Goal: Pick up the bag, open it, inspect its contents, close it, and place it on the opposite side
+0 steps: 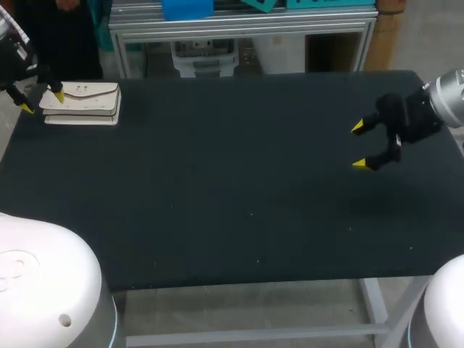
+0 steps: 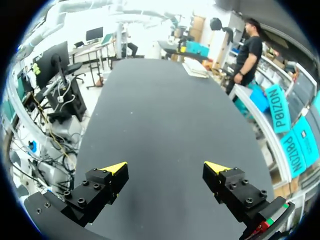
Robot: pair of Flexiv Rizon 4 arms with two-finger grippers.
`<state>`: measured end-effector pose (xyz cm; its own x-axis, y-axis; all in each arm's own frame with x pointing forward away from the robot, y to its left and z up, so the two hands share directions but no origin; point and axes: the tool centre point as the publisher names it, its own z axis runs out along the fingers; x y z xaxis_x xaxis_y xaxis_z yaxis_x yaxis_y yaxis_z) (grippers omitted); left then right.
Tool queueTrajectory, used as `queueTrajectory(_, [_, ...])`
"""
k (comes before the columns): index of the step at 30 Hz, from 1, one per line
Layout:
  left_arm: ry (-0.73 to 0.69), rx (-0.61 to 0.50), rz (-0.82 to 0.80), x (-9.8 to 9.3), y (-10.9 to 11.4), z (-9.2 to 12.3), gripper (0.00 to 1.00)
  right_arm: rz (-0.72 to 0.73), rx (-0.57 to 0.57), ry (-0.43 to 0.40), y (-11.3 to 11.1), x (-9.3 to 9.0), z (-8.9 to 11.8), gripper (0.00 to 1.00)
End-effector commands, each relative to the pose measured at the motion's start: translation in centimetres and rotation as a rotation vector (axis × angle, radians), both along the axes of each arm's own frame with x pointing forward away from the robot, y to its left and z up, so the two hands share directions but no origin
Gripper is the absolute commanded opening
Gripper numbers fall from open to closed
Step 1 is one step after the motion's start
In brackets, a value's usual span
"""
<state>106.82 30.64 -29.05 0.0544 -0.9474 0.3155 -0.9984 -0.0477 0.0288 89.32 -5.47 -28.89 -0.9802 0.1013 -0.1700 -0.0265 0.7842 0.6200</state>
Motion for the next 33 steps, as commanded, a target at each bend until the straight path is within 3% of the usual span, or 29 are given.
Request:
queueTrajectory(1, [0.064,-0.053,-0.004,3.1,1.4,-1.4,1.0,0.129,0.028,0.083,0.1,0.9,0.0,1.0])
queueTrajectory(11, [0.097,-0.116,0.04,7.2,4.0,-3.5,1.0,0.342,0.035,0.117,1.8,-0.4,-1.2,1.0])
queueTrajectory(19, [0.081,-0.147,0.034,10.6,4.2,-5.0,0.97,0.417,0.05,0.128,2.5,-1.1,-1.9,1.0])
queueTrajectory(22, [0.087,-0.167,0.035,11.3,4.1,-5.3,0.82,0.429,0.049,0.135,2.6,-1.3,-2.1,1.0])
queueTrajectory(23, [0.086,-0.164,0.035,11.5,4.2,-5.3,0.66,0.435,0.05,0.139,2.6,-1.3,-2.2,1.0])
queueTrajectory(25, [0.087,-0.162,0.036,11.8,4.2,-5.5,0.48,0.444,0.045,0.141,2.7,-1.4,-2.3,1.0])
queueTrajectory(31, [0.106,-0.176,0.038,12.5,4.8,-6.3,0.42,0.469,0.037,0.148,3.1,-1.6,-2.4,1.0])
queueTrajectory(32, [0.113,-0.191,0.04,12.5,4.9,-6.4,0.39,0.472,0.036,0.148,3.1,-1.6,-2.4,1.0])
queueTrajectory(33, [0.113,-0.191,0.04,12.6,4.9,-6.4,0.27,0.477,0.036,0.148,3.2,-1.7,-2.3,1.0])
